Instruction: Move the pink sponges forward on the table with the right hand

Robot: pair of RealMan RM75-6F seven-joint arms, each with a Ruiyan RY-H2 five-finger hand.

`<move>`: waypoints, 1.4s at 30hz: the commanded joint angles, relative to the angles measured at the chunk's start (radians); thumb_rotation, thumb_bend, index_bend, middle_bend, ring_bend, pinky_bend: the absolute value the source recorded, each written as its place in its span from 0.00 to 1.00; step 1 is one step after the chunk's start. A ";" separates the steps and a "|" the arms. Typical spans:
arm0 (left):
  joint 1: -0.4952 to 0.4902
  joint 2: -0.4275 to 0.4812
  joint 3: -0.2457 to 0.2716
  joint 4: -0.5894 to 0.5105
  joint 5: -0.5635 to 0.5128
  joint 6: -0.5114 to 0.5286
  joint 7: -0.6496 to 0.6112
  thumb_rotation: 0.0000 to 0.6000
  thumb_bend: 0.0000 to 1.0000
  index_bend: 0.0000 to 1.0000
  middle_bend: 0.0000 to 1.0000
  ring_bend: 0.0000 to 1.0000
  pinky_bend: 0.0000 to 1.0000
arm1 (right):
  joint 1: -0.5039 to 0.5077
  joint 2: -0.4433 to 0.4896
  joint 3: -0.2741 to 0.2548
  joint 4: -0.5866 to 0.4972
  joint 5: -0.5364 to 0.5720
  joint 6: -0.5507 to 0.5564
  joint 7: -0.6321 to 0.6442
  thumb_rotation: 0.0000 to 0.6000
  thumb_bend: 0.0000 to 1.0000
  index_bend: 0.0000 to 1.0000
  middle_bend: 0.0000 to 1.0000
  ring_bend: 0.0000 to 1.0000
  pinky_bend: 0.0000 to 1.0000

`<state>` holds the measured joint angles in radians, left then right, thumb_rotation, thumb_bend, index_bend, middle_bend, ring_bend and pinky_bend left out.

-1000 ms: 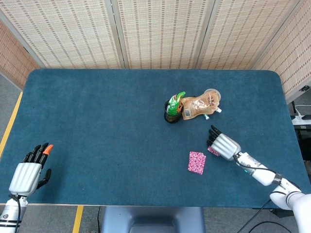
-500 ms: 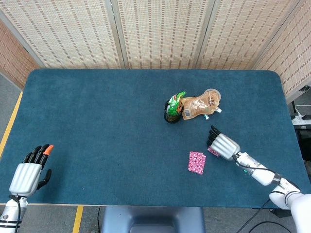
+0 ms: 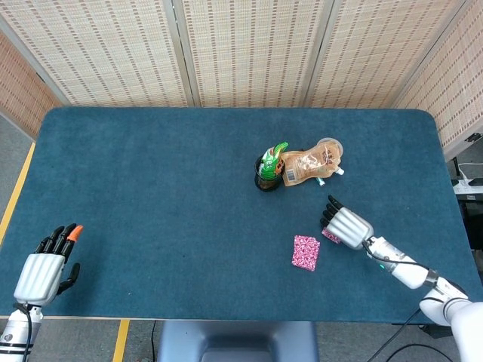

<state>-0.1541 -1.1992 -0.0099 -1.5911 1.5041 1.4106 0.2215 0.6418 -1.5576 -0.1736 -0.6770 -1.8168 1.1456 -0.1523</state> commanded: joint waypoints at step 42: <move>-0.011 -0.043 0.033 -0.014 0.074 0.000 0.078 1.00 0.48 0.00 0.08 0.10 0.23 | -0.119 0.167 -0.125 -0.298 -0.175 0.172 -0.163 1.00 0.18 0.27 0.32 0.22 0.13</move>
<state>-0.1658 -1.2422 0.0235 -1.6049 1.5778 1.4104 0.3004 0.5242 -1.3956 -0.3009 -0.9677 -1.9963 1.3279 -0.3070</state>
